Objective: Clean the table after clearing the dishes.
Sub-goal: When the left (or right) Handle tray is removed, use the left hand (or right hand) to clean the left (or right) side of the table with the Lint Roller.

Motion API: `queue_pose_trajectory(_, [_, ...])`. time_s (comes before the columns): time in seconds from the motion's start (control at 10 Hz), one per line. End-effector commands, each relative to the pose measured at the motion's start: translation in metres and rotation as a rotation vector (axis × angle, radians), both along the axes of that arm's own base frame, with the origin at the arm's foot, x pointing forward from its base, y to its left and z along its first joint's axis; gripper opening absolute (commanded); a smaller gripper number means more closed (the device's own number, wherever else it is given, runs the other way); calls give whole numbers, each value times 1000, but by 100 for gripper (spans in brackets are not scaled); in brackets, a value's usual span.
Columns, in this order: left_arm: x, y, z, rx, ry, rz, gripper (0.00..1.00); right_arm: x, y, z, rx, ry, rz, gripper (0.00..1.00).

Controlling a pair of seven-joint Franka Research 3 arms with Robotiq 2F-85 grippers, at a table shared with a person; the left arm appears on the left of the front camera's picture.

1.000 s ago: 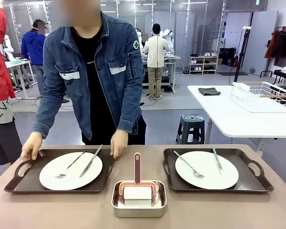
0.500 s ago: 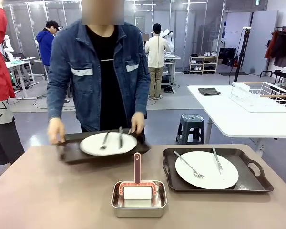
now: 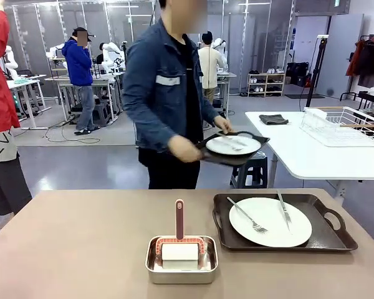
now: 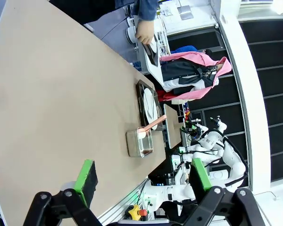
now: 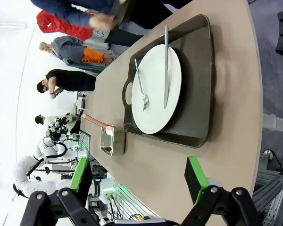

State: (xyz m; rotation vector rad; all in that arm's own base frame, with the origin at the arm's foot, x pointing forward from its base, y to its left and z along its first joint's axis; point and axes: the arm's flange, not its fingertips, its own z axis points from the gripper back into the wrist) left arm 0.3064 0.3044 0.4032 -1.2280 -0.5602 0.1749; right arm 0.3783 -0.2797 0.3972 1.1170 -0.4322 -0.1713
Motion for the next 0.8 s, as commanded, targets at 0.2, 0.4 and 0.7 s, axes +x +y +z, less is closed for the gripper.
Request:
queue_pose_trajectory(0.2, [25, -5, 22, 91, -24, -96, 100, -2, 2, 3, 1, -1, 1, 100])
queue_pose_trajectory(0.4, [95, -67, 95, 360, -102, -321, 100, -2, 2, 3, 1, -1, 1, 100])
queue_pose_trajectory(0.7, [185, -235, 155, 778, -124, -824, 100, -2, 2, 3, 1, -1, 1, 100])
